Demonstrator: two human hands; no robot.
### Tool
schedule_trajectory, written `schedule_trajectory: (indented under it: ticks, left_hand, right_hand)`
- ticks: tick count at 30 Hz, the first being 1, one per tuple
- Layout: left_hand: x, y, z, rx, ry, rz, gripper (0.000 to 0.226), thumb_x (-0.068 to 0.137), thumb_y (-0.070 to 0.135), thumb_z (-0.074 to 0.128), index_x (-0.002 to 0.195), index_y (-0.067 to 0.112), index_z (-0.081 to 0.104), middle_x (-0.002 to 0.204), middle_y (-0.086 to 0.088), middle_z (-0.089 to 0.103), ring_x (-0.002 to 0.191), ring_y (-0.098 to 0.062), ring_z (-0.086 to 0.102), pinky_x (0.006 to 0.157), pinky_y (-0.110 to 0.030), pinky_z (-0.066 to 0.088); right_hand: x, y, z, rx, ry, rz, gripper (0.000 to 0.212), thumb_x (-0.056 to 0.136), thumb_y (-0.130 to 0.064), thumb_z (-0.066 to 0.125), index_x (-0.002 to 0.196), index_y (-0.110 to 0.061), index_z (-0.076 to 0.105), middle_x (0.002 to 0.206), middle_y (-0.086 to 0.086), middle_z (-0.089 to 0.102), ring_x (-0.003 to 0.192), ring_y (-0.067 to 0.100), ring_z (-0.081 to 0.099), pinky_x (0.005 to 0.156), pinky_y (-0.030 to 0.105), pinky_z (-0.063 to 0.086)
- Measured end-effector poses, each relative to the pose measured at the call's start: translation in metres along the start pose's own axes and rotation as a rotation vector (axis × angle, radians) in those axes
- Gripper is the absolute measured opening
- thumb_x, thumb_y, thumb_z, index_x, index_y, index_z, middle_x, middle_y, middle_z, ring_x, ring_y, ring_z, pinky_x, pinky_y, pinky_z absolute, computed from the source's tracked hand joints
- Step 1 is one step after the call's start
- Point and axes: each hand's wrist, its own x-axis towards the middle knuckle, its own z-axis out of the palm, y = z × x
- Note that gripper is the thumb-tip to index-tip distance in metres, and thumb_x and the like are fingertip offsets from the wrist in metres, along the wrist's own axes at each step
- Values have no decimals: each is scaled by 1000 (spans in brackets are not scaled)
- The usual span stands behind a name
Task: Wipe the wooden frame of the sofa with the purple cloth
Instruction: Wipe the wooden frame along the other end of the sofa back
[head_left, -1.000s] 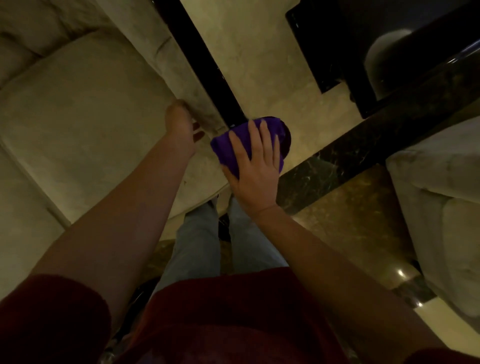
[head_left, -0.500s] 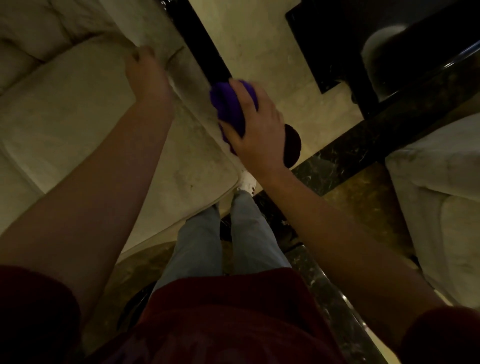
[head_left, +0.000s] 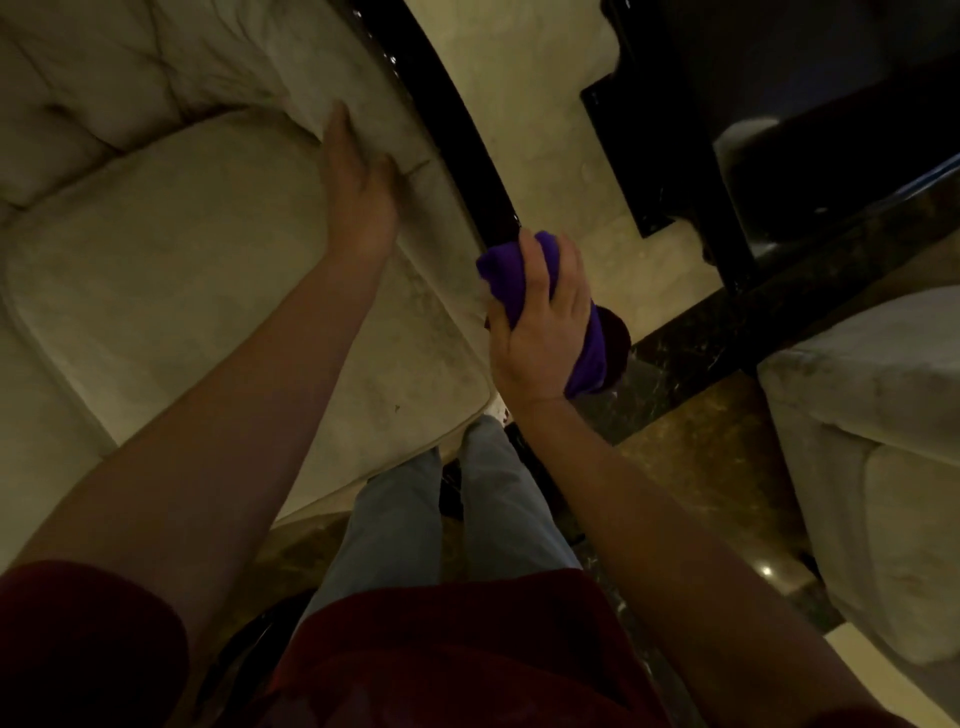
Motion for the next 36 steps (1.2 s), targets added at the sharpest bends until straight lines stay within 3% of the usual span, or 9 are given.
schedule_trajectory:
  ticks: [5,8,11,17,22,26,30,33,36]
  left_hand:
    - [26,5,-30,-54,169,40,53,97,3,52,148,-1,39,151,-17,45,140,-26,43,119,-35,32]
    - [55,16,-39,-66,313,133,58,96,6,51,151,-2,34,155,-20,39,145,-27,36,122,-36,26]
    - [88,25,-47,10,336,197,66,96,12,51,155,0,27,163,-21,26,151,-22,23,123,-22,17]
    - [120,29,-55,228,255,239,70,97,20,54,157,0,23,165,-29,11,154,-37,16,125,-39,18]
    - [123,5,-85,329,65,343,69,102,21,55,160,7,19,168,-20,3,156,-30,14,123,-44,27]
    - [129,-7,-98,335,8,437,71,99,11,60,159,8,22,168,-21,6,156,-30,12,124,-37,23]
    - [130,-6,-92,262,41,398,73,99,10,59,160,11,19,169,-16,5,157,-27,7,123,-21,9]
    - [128,-3,-95,221,55,410,73,96,8,63,158,12,25,168,-15,12,155,-30,15,122,-34,22]
    - [132,1,-116,183,75,400,60,92,6,63,149,12,46,161,-14,34,145,-28,38,113,-37,38]
  right_hand:
    - [55,-52,16,-64,79,-51,61,96,-43,63,150,-28,40,156,20,46,143,41,44,114,57,41]
    - [85,-80,18,-164,76,-115,59,95,-39,65,151,-22,53,156,21,47,144,43,43,113,59,41]
    - [108,-106,19,-233,44,-119,60,96,-32,67,153,-23,52,157,20,48,145,43,43,114,57,40]
    - [159,-152,31,-388,-52,-203,64,99,-24,63,158,-35,40,165,14,37,152,40,32,119,57,34]
    - [204,-195,49,-438,-104,-249,66,100,-27,58,160,-36,33,168,13,31,154,39,28,119,55,34]
    - [223,-211,58,-480,-110,-282,69,98,-30,56,162,-35,29,168,13,29,154,38,27,118,55,35]
    - [238,-225,70,-520,-99,-327,71,99,-35,58,163,-35,27,168,13,29,154,38,28,117,54,35]
    - [257,-242,84,-460,-58,-376,69,98,-42,57,162,-34,31,166,14,35,151,38,34,114,53,38]
    - [276,-261,95,-389,6,-415,74,94,-43,62,161,-33,34,164,13,39,148,37,39,112,53,42]
